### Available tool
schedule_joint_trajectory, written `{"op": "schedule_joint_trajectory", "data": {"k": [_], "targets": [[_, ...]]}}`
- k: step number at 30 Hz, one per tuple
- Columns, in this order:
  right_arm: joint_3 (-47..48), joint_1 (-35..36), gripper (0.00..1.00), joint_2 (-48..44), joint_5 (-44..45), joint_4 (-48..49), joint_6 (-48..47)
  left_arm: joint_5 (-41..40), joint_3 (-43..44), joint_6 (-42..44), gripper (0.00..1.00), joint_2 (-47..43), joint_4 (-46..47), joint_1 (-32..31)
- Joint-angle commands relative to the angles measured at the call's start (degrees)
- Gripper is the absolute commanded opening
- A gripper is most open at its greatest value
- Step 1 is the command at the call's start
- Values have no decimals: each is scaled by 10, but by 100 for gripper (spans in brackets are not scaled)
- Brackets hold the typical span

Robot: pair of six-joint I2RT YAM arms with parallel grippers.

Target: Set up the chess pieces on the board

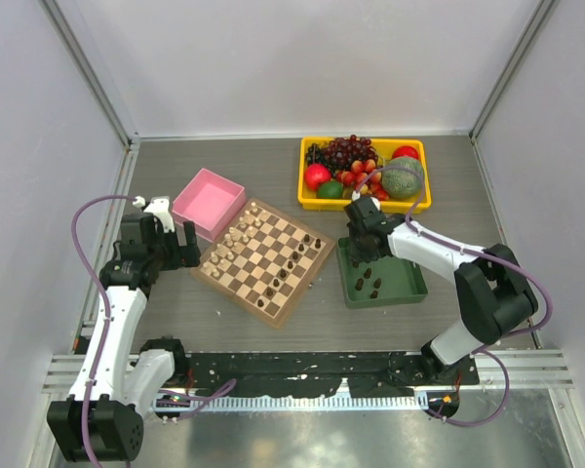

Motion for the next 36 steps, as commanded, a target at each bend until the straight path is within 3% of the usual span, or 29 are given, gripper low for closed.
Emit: {"op": "schedule_joint_trajectory", "data": {"k": [1, 12, 24, 36], "targets": [[17, 4, 27, 2, 13, 9, 2, 1, 18, 7, 99, 1, 5, 1], [47, 18, 8, -8, 7, -15, -28, 4, 17, 7, 99, 3, 7, 0], [136, 69, 7, -75, 5, -69, -67, 7, 19, 6, 99, 5, 5, 1], [204, 115, 7, 33, -20, -46, -79, 7, 18, 6, 99, 1, 3, 0]]}}
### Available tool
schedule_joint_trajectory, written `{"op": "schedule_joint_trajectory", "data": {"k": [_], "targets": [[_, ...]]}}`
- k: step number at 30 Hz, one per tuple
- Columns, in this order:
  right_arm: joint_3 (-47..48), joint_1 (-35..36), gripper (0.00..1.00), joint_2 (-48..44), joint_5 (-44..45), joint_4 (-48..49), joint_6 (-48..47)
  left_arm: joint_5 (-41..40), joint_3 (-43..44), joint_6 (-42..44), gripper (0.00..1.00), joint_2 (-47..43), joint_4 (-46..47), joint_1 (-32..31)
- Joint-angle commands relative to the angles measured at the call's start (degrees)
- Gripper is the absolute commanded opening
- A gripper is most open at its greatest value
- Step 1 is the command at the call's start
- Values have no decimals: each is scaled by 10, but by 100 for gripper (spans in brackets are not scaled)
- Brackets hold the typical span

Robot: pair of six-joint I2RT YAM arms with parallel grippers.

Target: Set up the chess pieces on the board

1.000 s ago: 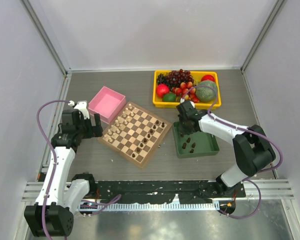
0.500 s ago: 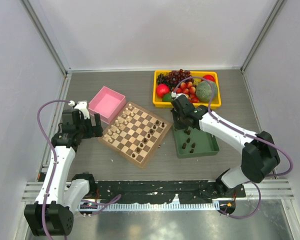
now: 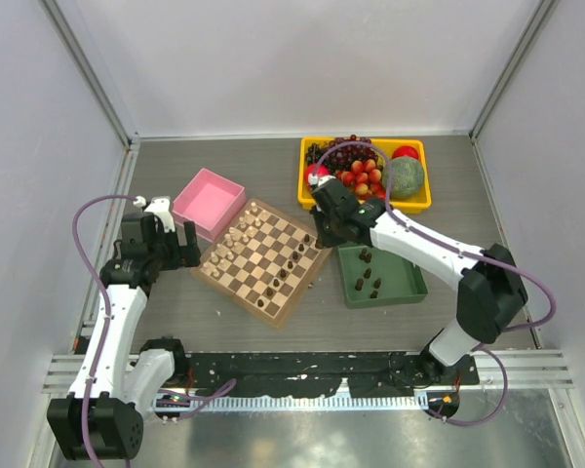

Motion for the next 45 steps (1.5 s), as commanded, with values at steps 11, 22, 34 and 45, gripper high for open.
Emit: {"op": "schedule_joint_trajectory", "data": {"k": [11, 22, 34, 45], "targets": [[64, 24, 7, 94, -14, 15, -15, 2, 18, 7, 99, -6, 5, 0], [66, 24, 7, 120, -7, 26, 1, -1, 18, 8, 99, -4, 4, 1], [66, 23, 10, 136, -6, 35, -6, 1, 18, 8, 99, -4, 4, 0], [66, 22, 16, 142, -4, 30, -3, 3, 18, 8, 99, -5, 5, 1]]}}
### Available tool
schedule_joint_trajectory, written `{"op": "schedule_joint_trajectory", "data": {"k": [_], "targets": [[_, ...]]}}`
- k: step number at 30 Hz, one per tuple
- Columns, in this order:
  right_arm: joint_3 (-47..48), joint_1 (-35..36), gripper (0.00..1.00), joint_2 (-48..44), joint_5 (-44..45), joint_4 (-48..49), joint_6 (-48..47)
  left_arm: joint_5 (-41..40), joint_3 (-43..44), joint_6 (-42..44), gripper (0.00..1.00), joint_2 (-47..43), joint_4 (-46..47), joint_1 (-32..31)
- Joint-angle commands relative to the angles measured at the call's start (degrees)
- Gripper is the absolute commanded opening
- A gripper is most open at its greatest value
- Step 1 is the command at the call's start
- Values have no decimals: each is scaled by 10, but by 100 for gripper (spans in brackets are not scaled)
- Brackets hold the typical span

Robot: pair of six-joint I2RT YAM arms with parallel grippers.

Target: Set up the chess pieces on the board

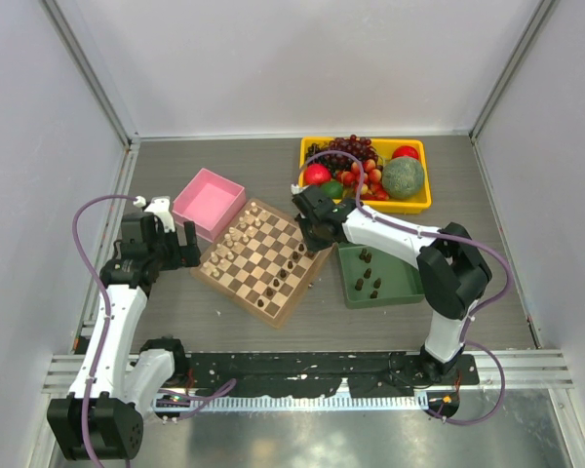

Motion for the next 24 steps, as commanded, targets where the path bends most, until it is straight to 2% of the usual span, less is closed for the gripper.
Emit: {"op": "schedule_joint_trajectory", "data": {"k": [1, 8, 16, 19, 24], "targets": [[21, 1, 18, 3, 7, 7, 6, 4, 18, 8, 99, -5, 5, 0], [32, 2, 29, -6, -1, -2, 7, 5, 18, 8, 99, -4, 5, 0], [41, 2, 33, -54, -4, -15, -2, 4, 18, 8, 99, -3, 4, 1], [11, 2, 34, -97, 22, -18, 0, 3, 18, 6, 99, -3, 5, 0], [-69, -24, 41, -195, 75, -11, 18, 4, 18, 7, 99, -2, 5, 0]]}}
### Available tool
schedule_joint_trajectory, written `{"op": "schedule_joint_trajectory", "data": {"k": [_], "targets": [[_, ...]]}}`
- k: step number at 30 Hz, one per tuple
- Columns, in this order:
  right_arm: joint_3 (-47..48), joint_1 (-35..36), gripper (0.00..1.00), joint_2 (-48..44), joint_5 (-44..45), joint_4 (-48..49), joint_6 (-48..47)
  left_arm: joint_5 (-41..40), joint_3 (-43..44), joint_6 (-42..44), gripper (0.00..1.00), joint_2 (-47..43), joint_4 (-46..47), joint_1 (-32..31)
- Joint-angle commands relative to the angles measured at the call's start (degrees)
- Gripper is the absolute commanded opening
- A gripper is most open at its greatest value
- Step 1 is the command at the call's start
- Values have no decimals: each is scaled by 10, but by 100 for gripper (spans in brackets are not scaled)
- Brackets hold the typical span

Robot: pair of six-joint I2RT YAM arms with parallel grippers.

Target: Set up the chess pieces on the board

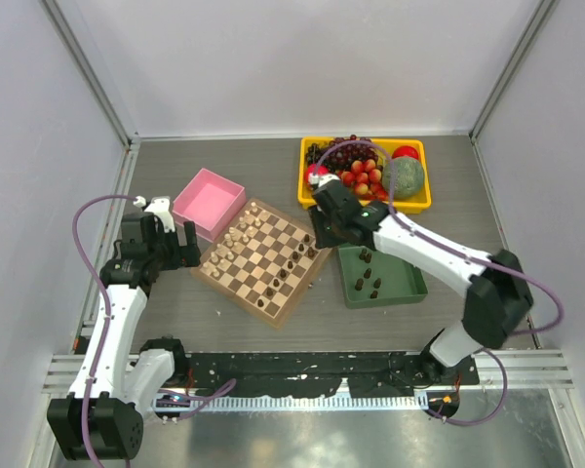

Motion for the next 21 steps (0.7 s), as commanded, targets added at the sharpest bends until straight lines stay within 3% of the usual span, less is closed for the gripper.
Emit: {"op": "schedule_joint_trajectory", "data": {"k": [1, 9, 21], "targets": [[-70, -35, 41, -110, 47, 6, 18, 4, 18, 7, 99, -1, 4, 0], [-183, -140, 40, -165, -20, 35, 14, 5, 19, 7, 99, 0, 3, 0], [-236, -187, 39, -144, -43, 59, -10, 3, 18, 7, 99, 1, 3, 0]]}}
